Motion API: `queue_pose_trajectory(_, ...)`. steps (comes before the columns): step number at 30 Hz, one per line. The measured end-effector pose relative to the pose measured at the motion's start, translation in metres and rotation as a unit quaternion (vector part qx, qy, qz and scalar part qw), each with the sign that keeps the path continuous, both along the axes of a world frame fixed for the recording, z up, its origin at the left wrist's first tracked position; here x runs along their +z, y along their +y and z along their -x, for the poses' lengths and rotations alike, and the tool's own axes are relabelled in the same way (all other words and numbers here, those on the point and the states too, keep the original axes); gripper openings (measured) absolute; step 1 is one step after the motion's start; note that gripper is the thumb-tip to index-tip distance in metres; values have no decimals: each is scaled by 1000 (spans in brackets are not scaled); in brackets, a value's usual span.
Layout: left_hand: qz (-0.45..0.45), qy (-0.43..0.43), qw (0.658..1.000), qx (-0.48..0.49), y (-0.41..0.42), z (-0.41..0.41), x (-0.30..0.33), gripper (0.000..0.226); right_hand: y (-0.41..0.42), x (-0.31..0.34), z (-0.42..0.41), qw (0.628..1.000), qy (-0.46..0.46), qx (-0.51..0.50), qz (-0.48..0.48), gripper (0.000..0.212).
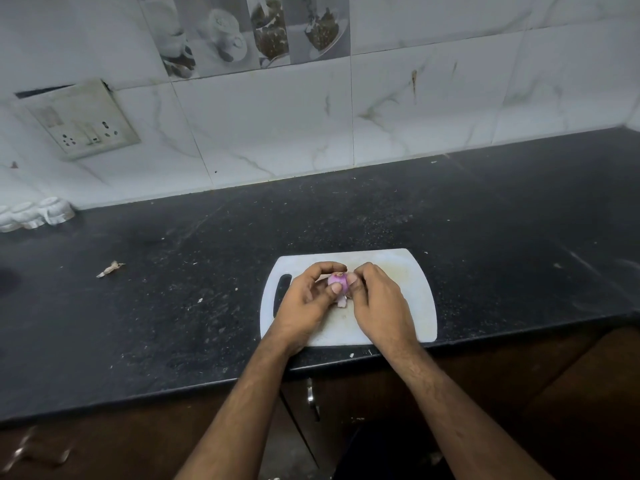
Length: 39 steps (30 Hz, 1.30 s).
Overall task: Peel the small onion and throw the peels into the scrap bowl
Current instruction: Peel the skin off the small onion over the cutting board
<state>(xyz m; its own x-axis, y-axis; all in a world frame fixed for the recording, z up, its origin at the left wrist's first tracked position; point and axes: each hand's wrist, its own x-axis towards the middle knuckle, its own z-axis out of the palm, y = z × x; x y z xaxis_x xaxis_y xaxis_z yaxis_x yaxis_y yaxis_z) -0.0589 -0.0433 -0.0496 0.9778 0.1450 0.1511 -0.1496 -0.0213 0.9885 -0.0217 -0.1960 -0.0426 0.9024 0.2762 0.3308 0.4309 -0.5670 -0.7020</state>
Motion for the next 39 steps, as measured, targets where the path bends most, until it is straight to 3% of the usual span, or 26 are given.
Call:
queue_pose_trajectory(3,15,0,1000,-8,1,1,2,26,1,1,0,999,4,-2,45,18)
queue_pose_trajectory(9,128,9,992,11,5,2,2,27,2,-2,-4,999,21,-46,17,18)
queue_pose_trajectory(14,86,17,995,42,2,2,1,27,2,-4,-4,999,16,-27,-5,5)
queue_pose_trajectory(17,34,15,998,42,1,3,1,24,0,-3,-4,999,4,-7,-52,15)
queue_pose_trajectory(21,53,13,998,14,0,3,4,29,-2,1,0,995,8,-6,-99,25)
queue_pose_trajectory(30,67,1,998,-20,1,3,4,28,1,0,-1,1000,-5,-6,23,21)
queue_pose_trajectory(39,150,-1,988,25,4,1,1,22,3,-1,-2,998,21,-37,44,18)
